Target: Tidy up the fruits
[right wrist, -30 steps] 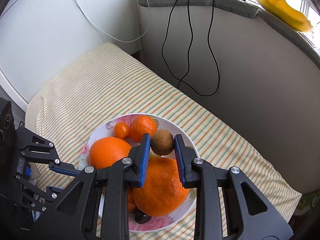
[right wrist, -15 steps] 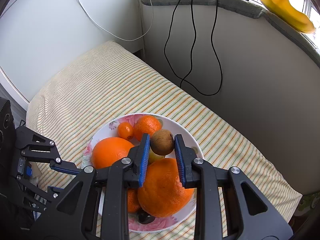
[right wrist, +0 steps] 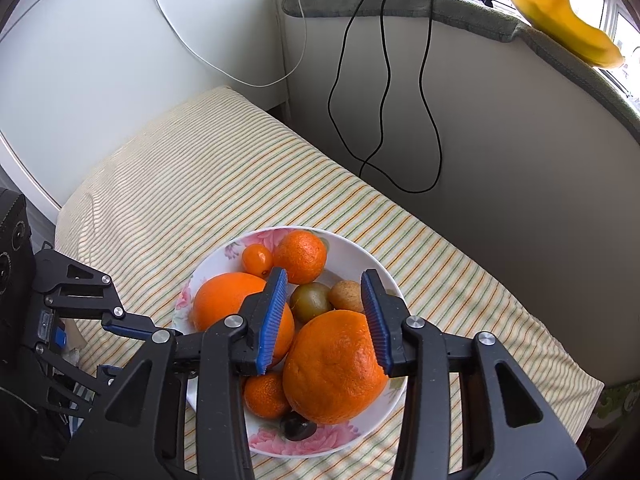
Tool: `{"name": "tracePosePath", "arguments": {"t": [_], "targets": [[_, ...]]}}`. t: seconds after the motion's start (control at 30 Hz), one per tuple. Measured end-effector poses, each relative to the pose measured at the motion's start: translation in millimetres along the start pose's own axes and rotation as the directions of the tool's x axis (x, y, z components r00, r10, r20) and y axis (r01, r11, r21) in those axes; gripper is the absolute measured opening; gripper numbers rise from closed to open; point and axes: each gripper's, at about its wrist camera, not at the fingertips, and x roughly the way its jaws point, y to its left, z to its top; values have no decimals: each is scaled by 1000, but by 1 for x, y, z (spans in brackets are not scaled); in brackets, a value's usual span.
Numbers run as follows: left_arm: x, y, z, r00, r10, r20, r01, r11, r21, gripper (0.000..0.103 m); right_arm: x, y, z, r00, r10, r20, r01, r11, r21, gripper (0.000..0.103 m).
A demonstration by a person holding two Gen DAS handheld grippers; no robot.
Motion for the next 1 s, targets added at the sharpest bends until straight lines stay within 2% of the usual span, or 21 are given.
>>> {"name": "tracePosePath", "arguments": {"t": [0.13,0.17,0.2,0.23,0.43,0.53,0.57,0.67,0.83,1.0], "targets": [[-3,-1,-1,1000,3,4,-3,1000,-1,24,-6,1,-2,1000,-1,7,1,1000,3,40],[-4,-1,0,1000,3,6,-3,1000,-1,25,-8,1,-3,1000,-1,9,1,1000,3,40],[-6,-1,0,1000,3,9,-3,1000,-1,32,-9,2,-3,1000,-1,11,1,1000,2,41],[-7,-1,0,1000,5,12,-5,1000,-1,34,-11,3,-5,1000,-2,12,2,1000,3,41],[-14,-4,0,1000,16,25,-17,1000,11,35,-24,7,-10,999,-8,40,7,1000,13,46],[-19,-4,0,999,25,34,-26,1000,11,39,-34,10,-14,998,-15,60,13,1000,27,46],[-21,-4,0,999,29,37,-29,999,13,40,-37,11,-15,998,-13,67,11,1000,29,47],[-24,-5,0,998,35,44,-35,999,13,42,-46,15,-20,996,-25,90,23,999,30,61],[-28,-5,-2,997,59,53,-60,998,5,52,-56,23,-28,993,-46,109,44,999,27,61],[-33,-4,-3,993,98,66,-98,995,-13,67,-66,26,-40,989,-66,136,58,997,57,62]]}}
